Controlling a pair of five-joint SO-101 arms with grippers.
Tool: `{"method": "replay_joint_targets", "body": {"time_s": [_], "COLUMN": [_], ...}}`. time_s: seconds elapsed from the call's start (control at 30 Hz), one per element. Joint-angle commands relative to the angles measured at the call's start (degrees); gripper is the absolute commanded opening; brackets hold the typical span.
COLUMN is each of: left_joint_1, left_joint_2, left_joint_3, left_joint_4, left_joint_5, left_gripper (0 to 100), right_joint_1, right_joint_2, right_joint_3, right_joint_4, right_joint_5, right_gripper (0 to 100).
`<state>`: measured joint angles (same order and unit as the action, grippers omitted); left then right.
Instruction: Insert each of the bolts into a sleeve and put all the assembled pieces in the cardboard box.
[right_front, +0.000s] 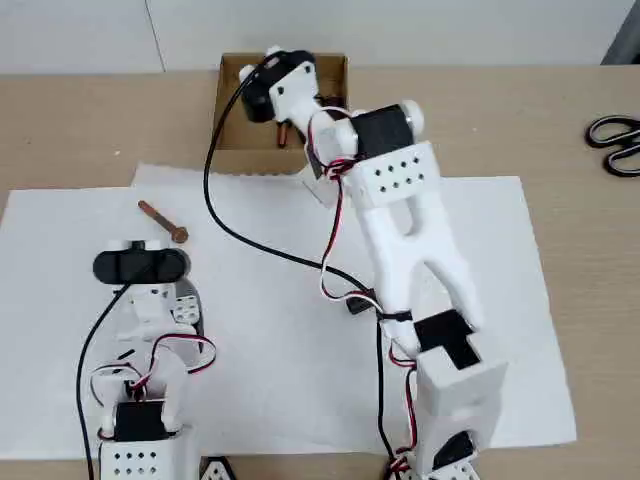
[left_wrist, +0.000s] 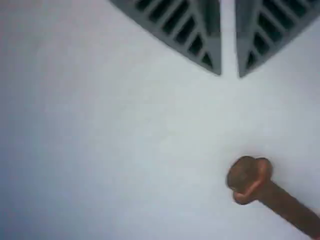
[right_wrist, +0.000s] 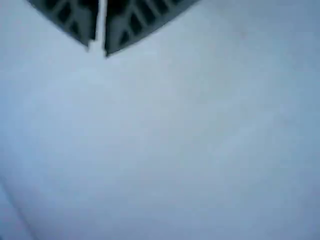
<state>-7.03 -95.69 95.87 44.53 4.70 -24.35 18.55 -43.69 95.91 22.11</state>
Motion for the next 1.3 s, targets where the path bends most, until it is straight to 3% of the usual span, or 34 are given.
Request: {"method": "replay_joint_targets", "body": {"time_s": [0.0,0.3,0.43,0.67,0.77,0.9,1.07,1.27], "left_joint_1": [-0.88,-0.88,-0.88,-0.97,-1.05,-1.05,-1.67,-6.68], "left_joint_2": [-0.70,-0.70,-0.70,-0.70,-0.70,-0.70,-0.70,-0.70], "left_joint_3": [-0.22,-0.22,-0.22,-0.22,-0.22,-0.22,-0.13,0.40], "left_joint_4": [-1.32,-1.32,-1.32,-1.32,-1.32,-1.32,-1.23,-3.43], "left_joint_5": [-0.35,-0.35,-0.35,-0.35,-0.35,-0.35,-0.44,-0.53], "left_gripper": [1,1,1,1,1,1,1,1], "right_joint_1": [1.01,0.92,1.19,0.92,1.27,1.71,1.80,3.91], "right_joint_2": [-6.29,-21.14,-24.04,-24.92,-24.92,-24.92,-24.84,-24.92], "right_joint_3": [-0.26,26.73,31.65,36.75,39.47,41.14,45.19,50.81], "right_joint_4": [0.84,0.40,0.31,0.40,0.48,0.48,0.40,0.22], "right_joint_5": [-1.85,-1.93,-0.53,17.93,26.55,31.56,41.67,48.79], "right_gripper": [0.4,0.4,0.4,0.5,6.5,15.0,14.5,14.5]}}
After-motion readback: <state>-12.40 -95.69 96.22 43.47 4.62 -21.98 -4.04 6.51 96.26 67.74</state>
